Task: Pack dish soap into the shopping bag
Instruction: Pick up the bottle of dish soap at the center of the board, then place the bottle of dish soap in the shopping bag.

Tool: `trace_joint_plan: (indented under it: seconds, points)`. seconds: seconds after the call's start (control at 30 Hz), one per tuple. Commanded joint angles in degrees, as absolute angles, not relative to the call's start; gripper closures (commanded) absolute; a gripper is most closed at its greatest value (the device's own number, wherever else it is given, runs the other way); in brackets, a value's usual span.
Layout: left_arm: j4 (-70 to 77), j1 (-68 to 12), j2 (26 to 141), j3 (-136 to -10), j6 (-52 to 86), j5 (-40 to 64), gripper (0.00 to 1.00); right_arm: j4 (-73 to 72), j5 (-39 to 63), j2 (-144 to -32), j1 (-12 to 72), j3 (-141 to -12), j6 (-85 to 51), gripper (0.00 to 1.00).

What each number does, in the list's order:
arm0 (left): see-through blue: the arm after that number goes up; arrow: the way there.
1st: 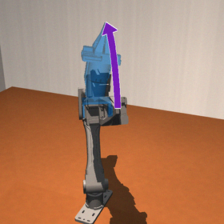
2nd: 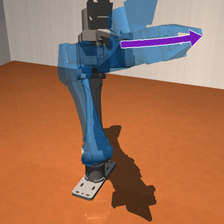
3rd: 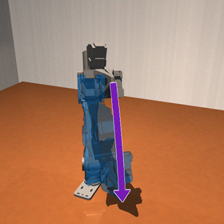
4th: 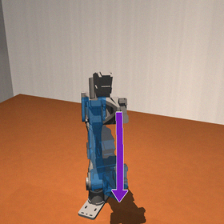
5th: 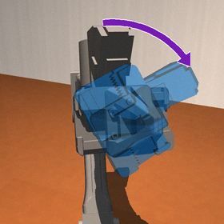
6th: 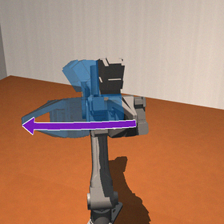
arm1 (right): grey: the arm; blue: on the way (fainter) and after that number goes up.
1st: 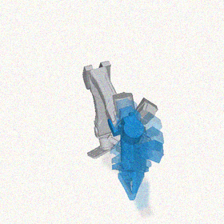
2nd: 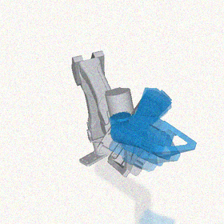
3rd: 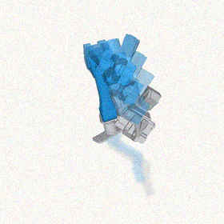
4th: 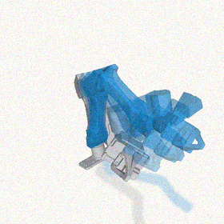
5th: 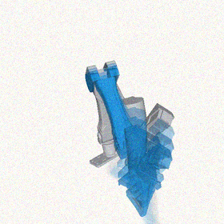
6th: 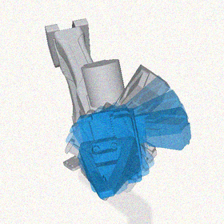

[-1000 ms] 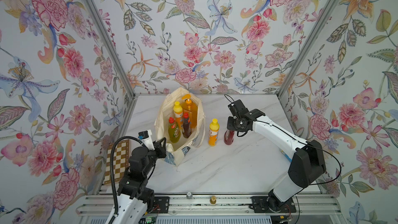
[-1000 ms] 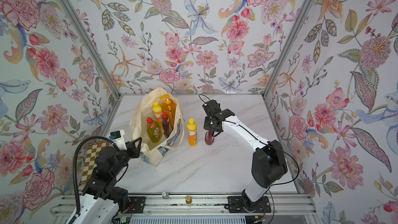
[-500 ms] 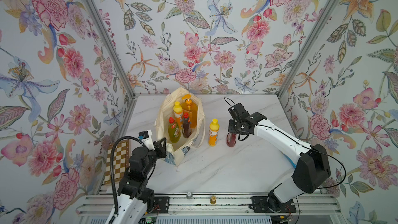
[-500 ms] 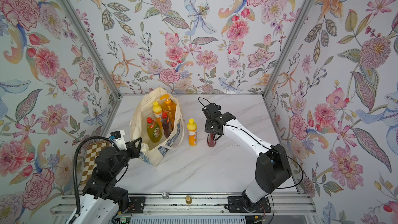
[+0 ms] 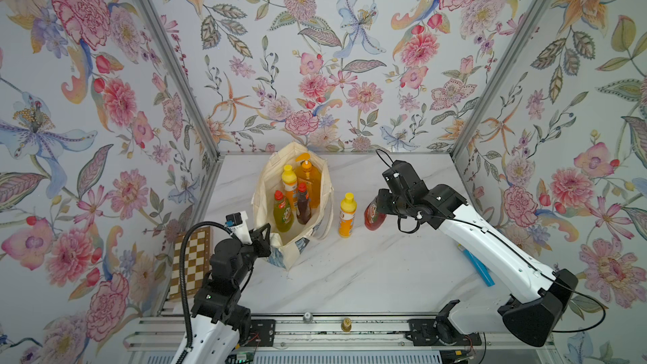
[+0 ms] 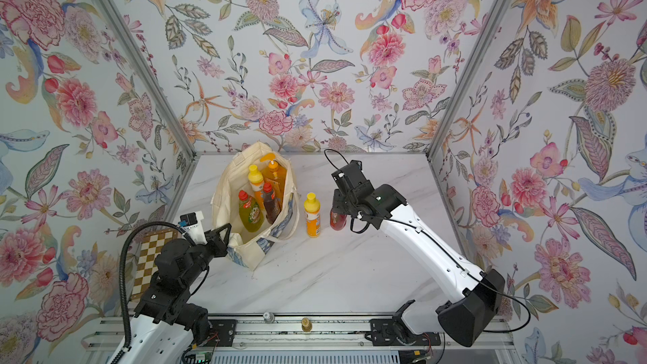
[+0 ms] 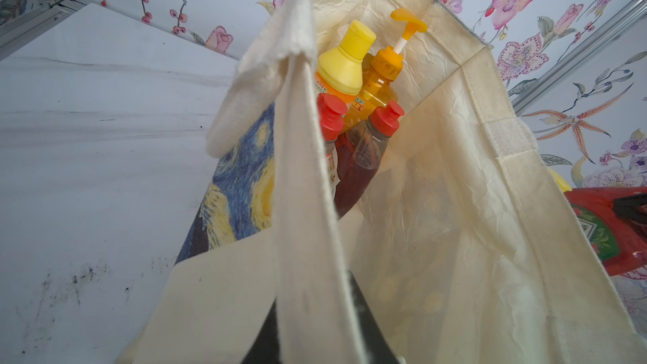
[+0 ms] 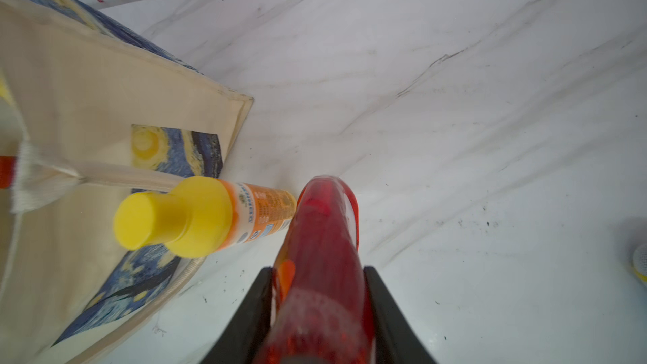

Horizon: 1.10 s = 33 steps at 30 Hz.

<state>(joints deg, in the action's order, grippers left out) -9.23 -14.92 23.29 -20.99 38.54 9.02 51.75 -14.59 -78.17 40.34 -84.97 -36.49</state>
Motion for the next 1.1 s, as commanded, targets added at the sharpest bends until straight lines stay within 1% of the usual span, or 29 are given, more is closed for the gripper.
trace_joint_plan:
  seconds: [0.0,0.23,0.5,0.9,1.07]
  points:
    - [-13.79,-15.5,23.91,-18.9,37.65,9.59,0.78,52.97,-16.7,-75.39,41.73,-92.1,-36.48,1.0]
    - [-13.05,-15.58,24.43,-18.9,37.36,8.78,0.78,60.66,-17.62,-78.22,45.01,-107.22,-34.08,1.0]
    - [-12.52,-15.65,23.47,-17.41,38.41,8.17,0.78,64.9,-14.43,-84.5,48.61,-123.52,-32.87,1.0]
    - [-10.87,-15.64,22.68,-15.59,38.19,8.09,0.78,65.37,-12.61,-97.39,55.77,-142.54,-32.98,1.0]
    - [-8.91,-15.59,21.69,-13.77,39.29,8.41,0.78,65.23,-11.05,-102.75,57.54,-147.91,-33.55,1.0]
